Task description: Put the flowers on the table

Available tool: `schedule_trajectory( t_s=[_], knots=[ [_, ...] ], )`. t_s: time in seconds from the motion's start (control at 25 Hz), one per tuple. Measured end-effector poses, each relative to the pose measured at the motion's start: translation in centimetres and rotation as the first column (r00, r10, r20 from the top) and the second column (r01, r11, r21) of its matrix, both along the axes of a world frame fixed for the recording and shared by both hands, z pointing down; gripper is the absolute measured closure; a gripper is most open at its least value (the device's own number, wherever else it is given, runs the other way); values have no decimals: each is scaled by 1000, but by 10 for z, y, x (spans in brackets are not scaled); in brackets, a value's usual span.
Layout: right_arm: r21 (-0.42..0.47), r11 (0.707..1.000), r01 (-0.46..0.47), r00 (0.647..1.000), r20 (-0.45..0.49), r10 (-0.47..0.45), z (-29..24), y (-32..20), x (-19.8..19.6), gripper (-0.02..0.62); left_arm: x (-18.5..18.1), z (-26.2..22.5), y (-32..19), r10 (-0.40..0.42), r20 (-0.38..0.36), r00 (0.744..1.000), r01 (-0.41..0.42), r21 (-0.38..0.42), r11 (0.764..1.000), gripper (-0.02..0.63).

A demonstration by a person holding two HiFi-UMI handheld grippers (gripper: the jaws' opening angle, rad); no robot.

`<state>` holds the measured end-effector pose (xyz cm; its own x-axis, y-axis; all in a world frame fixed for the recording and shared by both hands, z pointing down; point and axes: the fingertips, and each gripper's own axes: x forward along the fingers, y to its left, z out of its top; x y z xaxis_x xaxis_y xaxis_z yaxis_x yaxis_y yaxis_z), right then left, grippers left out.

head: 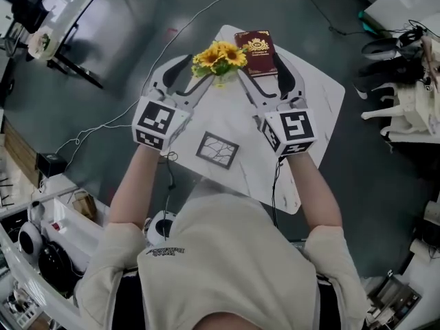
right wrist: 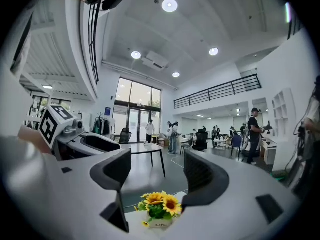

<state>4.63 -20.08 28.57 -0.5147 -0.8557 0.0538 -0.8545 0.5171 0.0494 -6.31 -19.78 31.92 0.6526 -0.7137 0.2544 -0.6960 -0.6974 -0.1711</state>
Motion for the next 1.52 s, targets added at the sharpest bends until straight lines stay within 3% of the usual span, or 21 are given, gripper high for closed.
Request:
schedule_trajectory(
  t_s=[0.12, 0.32, 0.4, 0.76, 0.96, 1.12, 1.36, 1.52],
  knots=[
    [40, 999, 3, 1000, 24, -4, -23, 15, 1, 319, 2, -23, 15, 6, -31, 999, -5, 25, 1000, 399],
    [85, 996, 16, 998, 62, -21, -56, 43, 4, 384, 9, -56, 40, 24, -69, 997, -18, 90, 996, 450],
    [93, 995, 22, 997, 70, -28, -64, 52, 6, 410, 9, -65, 47, 15, -92, 996, -4, 114, 994, 499],
    [136, 990, 39, 999, 28, -43, -64, 94, 2, 509, 20, -58, 87, -25, -113, 993, 39, 117, 992, 545],
    [133, 991, 35, 999, 36, -40, -46, 112, 1, 555, 15, -53, 104, -80, -121, 989, 100, 171, 980, 582],
    [81, 996, 46, 998, 44, -50, -27, 128, -4, 584, 14, -44, 116, -94, -130, 987, 115, 159, 981, 597],
    [49, 997, 56, 997, 43, -59, -10, 145, -10, 586, 17, -21, 131, -97, -135, 986, 109, 78, 991, 598],
    [16, 998, 58, 998, 36, -59, 2, 144, -13, 586, 18, -16, 130, -92, -121, 988, 101, 78, 992, 598]
  ],
)
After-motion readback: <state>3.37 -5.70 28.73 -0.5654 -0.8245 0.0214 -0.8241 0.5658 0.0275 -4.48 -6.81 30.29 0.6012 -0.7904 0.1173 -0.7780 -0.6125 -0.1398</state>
